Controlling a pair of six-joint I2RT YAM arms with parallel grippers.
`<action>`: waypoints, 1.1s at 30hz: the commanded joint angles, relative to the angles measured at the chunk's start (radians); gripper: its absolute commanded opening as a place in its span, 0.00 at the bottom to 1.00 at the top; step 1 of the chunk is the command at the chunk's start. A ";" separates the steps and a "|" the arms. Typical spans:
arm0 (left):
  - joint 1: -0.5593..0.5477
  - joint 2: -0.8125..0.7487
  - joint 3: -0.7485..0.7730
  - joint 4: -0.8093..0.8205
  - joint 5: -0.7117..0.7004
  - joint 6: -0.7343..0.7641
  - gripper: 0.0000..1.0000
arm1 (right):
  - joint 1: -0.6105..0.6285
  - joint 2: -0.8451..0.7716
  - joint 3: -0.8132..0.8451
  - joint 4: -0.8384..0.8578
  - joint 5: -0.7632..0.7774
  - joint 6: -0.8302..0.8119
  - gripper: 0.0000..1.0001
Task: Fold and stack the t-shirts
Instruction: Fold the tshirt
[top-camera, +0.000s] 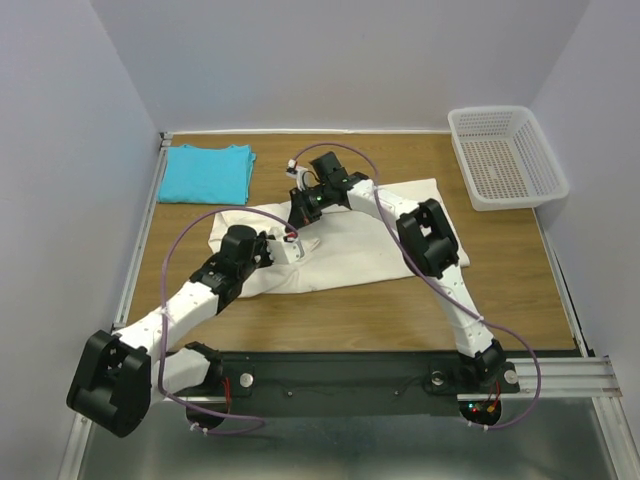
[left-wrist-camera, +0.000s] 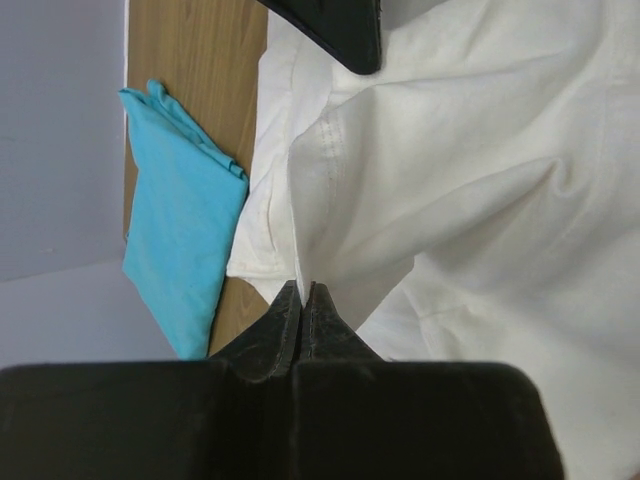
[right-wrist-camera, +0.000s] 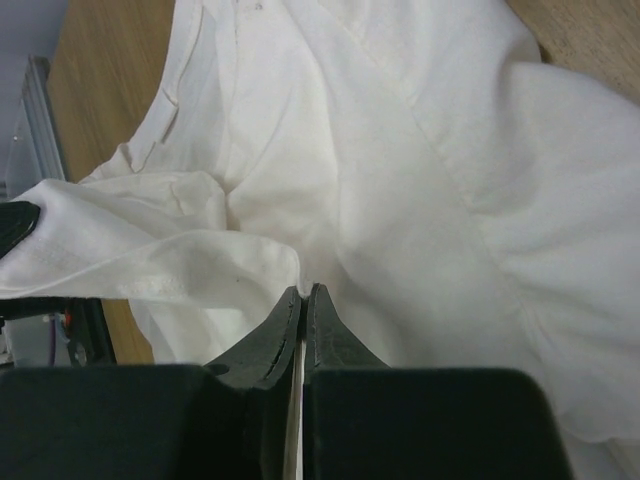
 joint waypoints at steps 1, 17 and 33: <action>0.004 0.022 0.030 0.042 -0.007 0.006 0.00 | -0.016 -0.152 -0.054 0.055 0.052 -0.046 0.01; 0.027 0.220 0.190 0.068 0.006 0.080 0.00 | -0.032 -0.319 -0.315 0.213 0.138 0.010 0.01; 0.030 0.367 0.306 0.111 -0.004 0.146 0.00 | -0.046 -0.473 -0.549 0.406 0.341 0.122 0.01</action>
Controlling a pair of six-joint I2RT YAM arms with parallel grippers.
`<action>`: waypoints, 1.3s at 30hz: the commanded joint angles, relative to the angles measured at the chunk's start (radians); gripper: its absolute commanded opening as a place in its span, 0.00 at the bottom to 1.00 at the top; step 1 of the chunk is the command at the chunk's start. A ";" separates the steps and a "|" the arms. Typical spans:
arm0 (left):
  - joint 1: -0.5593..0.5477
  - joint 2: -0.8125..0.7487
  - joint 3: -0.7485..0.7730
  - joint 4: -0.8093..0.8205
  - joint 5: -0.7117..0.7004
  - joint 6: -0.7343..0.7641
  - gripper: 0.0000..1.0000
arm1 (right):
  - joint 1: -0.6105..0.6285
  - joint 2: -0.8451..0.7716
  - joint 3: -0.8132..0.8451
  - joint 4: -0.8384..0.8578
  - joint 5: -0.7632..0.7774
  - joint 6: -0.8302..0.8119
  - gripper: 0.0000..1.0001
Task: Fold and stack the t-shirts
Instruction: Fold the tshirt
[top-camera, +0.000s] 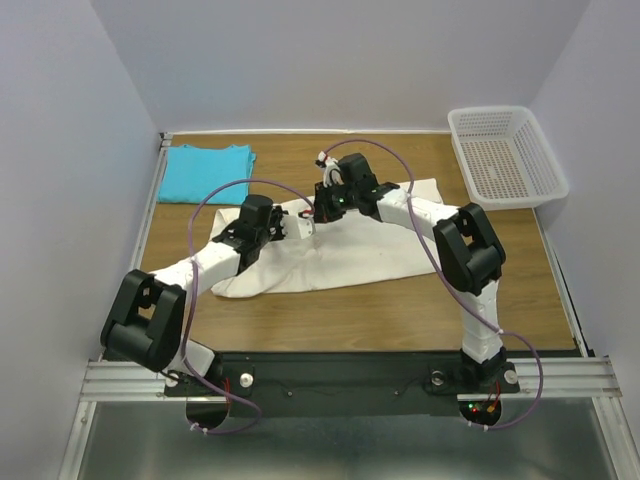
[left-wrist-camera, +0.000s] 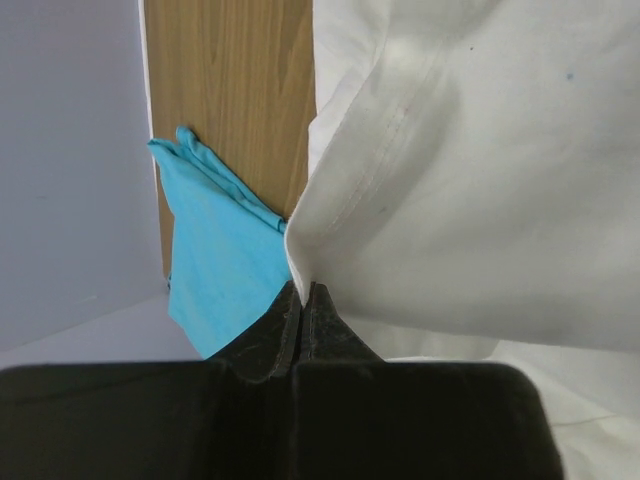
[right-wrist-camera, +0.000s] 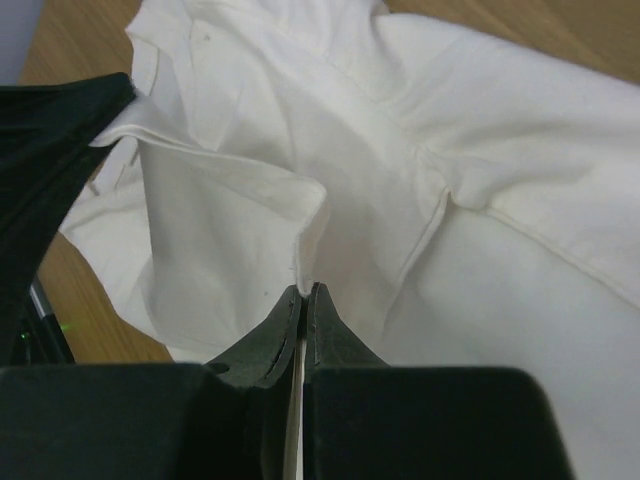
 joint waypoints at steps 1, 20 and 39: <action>0.004 0.029 0.065 0.056 0.001 0.029 0.00 | -0.011 -0.082 -0.028 0.154 0.076 0.045 0.01; -0.003 0.165 0.133 0.148 -0.018 0.107 0.00 | -0.012 -0.080 -0.091 0.198 0.142 0.099 0.00; -0.045 0.245 0.188 0.194 -0.055 0.151 0.00 | -0.014 -0.117 -0.165 0.235 0.213 0.166 0.01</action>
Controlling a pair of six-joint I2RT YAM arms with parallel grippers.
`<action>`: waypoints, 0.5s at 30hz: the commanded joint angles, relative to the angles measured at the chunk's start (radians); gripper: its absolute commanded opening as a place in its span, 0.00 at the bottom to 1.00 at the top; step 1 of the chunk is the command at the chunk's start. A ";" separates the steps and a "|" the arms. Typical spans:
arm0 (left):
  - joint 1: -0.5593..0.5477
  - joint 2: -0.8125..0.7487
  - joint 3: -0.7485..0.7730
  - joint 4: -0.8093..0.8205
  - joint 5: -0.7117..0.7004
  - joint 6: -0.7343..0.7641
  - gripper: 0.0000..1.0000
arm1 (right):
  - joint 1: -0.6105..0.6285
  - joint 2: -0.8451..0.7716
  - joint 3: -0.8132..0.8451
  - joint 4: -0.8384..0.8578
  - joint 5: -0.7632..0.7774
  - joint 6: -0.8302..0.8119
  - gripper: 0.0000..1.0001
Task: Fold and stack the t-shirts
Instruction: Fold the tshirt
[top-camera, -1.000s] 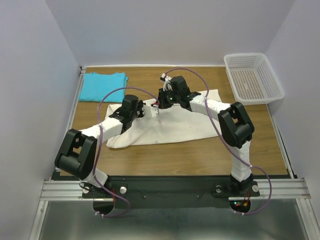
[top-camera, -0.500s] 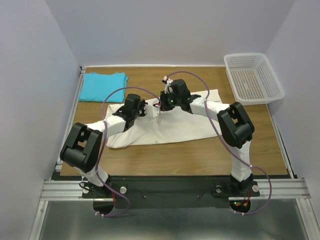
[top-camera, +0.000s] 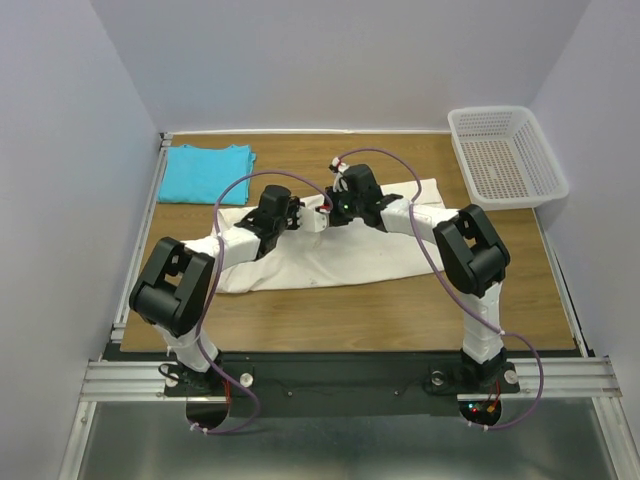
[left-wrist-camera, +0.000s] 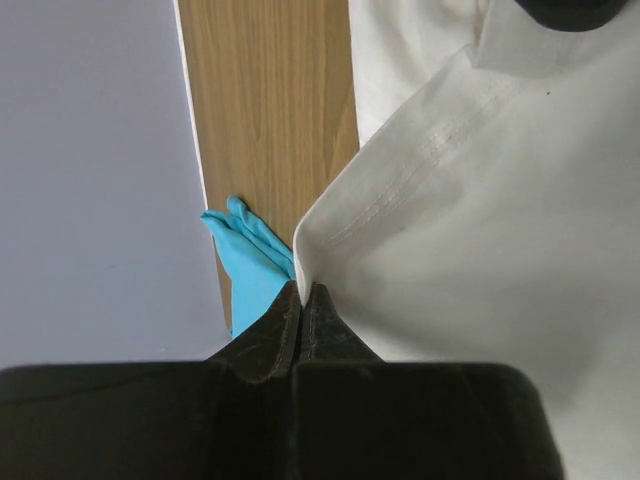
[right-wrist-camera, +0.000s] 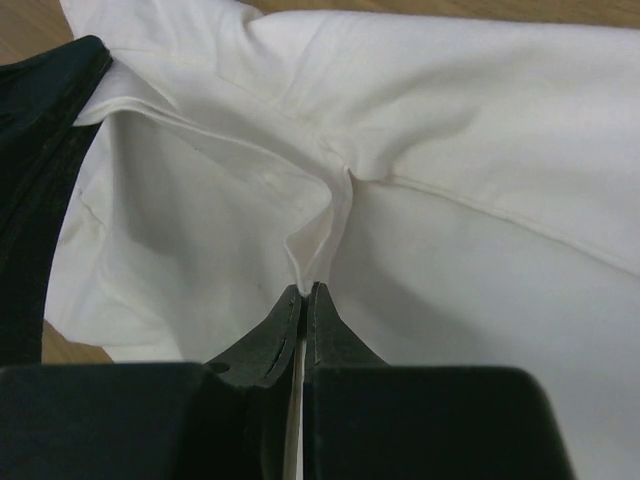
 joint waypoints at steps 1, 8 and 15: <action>-0.005 0.005 0.047 0.051 -0.028 0.016 0.00 | -0.007 -0.071 -0.009 0.071 0.031 0.017 0.01; -0.005 0.034 0.061 0.068 -0.054 0.019 0.00 | -0.007 -0.073 -0.012 0.084 0.051 0.032 0.01; -0.006 0.057 0.076 0.080 -0.059 0.028 0.00 | -0.012 -0.096 -0.024 0.092 0.072 0.024 0.01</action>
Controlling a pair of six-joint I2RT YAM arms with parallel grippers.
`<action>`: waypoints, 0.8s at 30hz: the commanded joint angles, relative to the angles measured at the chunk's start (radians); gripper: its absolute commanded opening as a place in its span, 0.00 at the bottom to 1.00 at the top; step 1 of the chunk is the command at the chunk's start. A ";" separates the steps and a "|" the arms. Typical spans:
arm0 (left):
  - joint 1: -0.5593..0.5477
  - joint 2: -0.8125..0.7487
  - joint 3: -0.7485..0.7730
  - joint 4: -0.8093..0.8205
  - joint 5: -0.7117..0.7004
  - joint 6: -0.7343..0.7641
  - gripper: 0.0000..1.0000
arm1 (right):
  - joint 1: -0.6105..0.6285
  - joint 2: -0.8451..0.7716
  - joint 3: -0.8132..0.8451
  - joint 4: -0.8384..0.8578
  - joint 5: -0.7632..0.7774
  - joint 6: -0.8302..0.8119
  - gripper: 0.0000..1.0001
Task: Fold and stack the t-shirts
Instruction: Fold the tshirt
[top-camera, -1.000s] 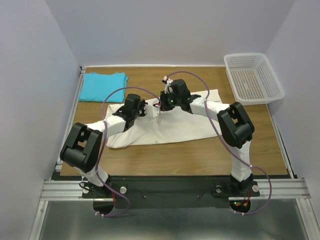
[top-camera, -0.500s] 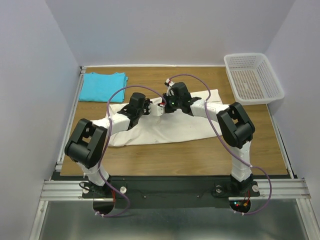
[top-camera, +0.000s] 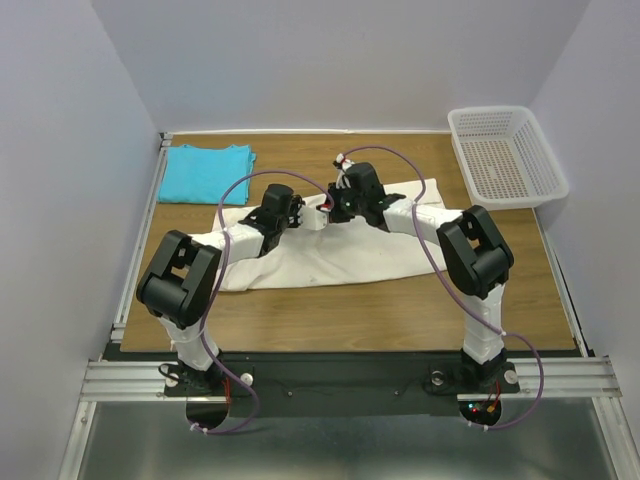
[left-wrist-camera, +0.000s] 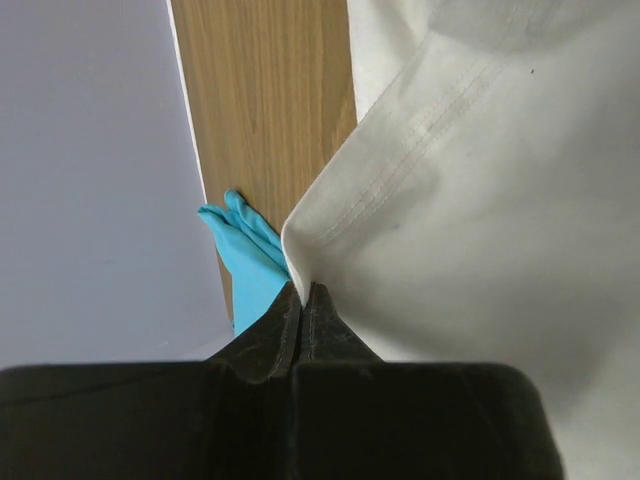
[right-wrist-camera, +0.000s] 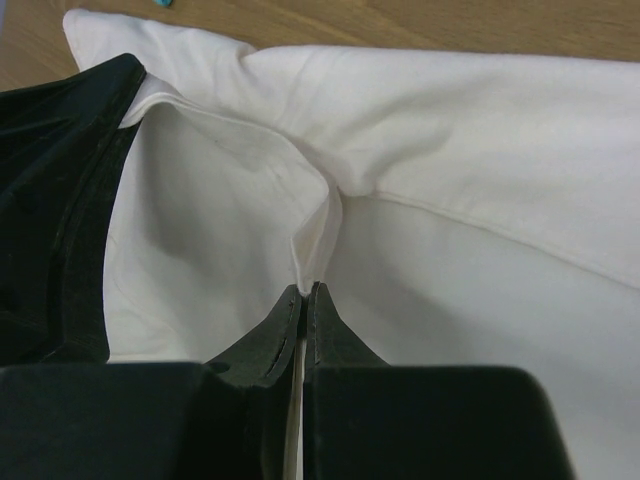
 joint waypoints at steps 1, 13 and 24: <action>-0.006 0.000 0.051 0.058 -0.017 0.011 0.00 | -0.009 -0.069 -0.010 0.062 0.029 -0.001 0.01; -0.004 -0.006 0.026 0.066 -0.030 0.001 0.00 | -0.009 -0.011 0.064 0.075 -0.028 0.008 0.04; -0.006 0.006 0.023 0.066 -0.028 -0.012 0.00 | -0.009 0.023 0.095 0.078 -0.076 -0.001 0.05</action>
